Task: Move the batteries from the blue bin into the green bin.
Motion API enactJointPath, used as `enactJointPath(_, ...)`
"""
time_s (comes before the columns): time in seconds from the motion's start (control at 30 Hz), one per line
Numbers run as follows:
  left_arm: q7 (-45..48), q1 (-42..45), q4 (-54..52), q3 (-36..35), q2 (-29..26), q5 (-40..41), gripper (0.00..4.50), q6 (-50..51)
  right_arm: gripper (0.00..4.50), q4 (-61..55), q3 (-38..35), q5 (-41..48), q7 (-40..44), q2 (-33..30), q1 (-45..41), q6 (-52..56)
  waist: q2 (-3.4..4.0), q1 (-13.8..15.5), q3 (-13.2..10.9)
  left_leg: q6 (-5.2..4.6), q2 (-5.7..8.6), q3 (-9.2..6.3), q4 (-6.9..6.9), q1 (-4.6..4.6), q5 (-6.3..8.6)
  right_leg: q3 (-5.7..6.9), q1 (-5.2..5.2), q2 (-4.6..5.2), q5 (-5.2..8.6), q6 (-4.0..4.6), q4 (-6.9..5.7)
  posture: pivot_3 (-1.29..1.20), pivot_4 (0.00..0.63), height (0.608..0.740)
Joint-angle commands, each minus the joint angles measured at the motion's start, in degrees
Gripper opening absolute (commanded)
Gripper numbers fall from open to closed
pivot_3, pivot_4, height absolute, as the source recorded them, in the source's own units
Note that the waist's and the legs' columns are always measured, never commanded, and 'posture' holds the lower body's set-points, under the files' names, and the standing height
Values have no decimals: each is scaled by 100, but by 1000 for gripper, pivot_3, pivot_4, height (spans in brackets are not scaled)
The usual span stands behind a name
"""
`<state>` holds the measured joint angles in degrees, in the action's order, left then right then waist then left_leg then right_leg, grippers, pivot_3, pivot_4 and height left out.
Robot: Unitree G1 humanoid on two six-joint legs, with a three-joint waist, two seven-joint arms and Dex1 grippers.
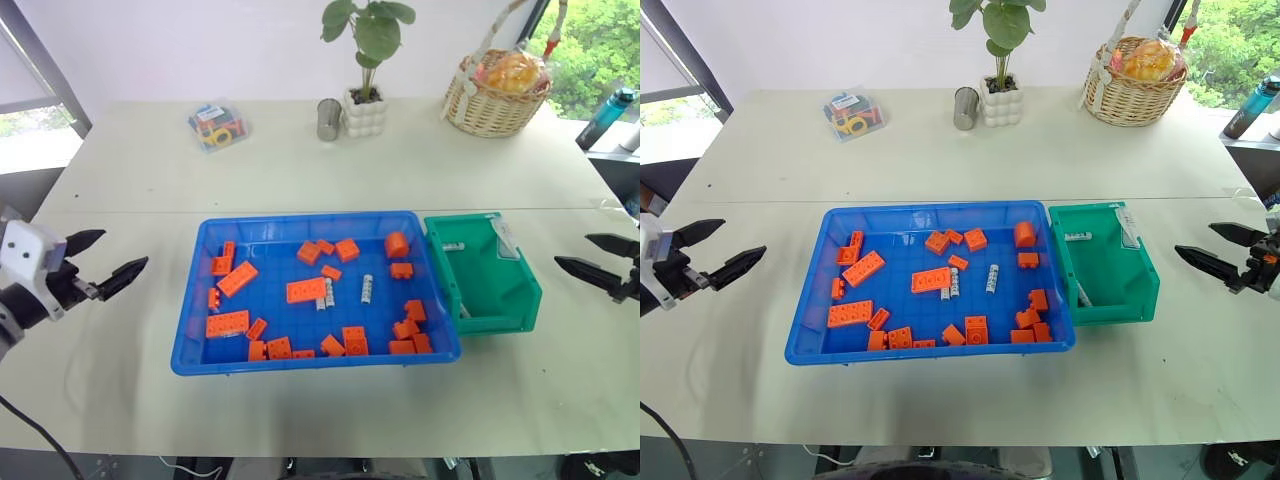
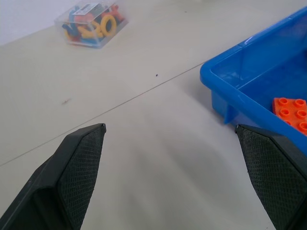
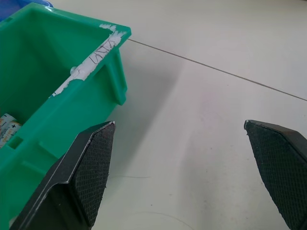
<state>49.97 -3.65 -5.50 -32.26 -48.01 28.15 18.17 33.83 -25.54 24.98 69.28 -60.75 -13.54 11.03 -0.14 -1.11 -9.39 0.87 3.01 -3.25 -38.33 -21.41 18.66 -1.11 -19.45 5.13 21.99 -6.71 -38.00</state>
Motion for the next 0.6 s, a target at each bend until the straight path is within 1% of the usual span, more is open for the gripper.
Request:
enactJointPath(0.03,-58,95,17,15,-7,-89,4500,-154,4433,-186,-224,102,-47,-29,-3,15,0,2,0,0,0,0,0,0,0,0,0,0,0,0,0,0,150,737)
enactJointPath(0.13,-276,186,75,33,52,-150,4500,-74,4433,-224,-213,101,-79,-26,-6,38,0,3,0,0,0,0,0,0,0,0,0,0,0,0,0,0,150,737)
enactJointPath(0.3,-258,112,50,2,52,-128,4500,9,4433,-269,-187,103,-121,-10,-26,100,0,-4,0,0,0,0,0,0,0,0,0,0,0,0,-1,0,150,737)
enactJointPath(0.43,-168,93,32,-88,47,72,4500,196,4433,-282,-201,160,-149,2,-61,261,0,2,0,0,0,0,0,0,0,0,0,0,0,0,-1,0,150,737)
enactJointPath(0.6,-223,74,-15,-97,30,38,4500,196,4433,-336,-136,100,-206,9,-82,232,0,1,0,0,0,0,0,0,0,0,0,0,0,0,-1,0,150,737)
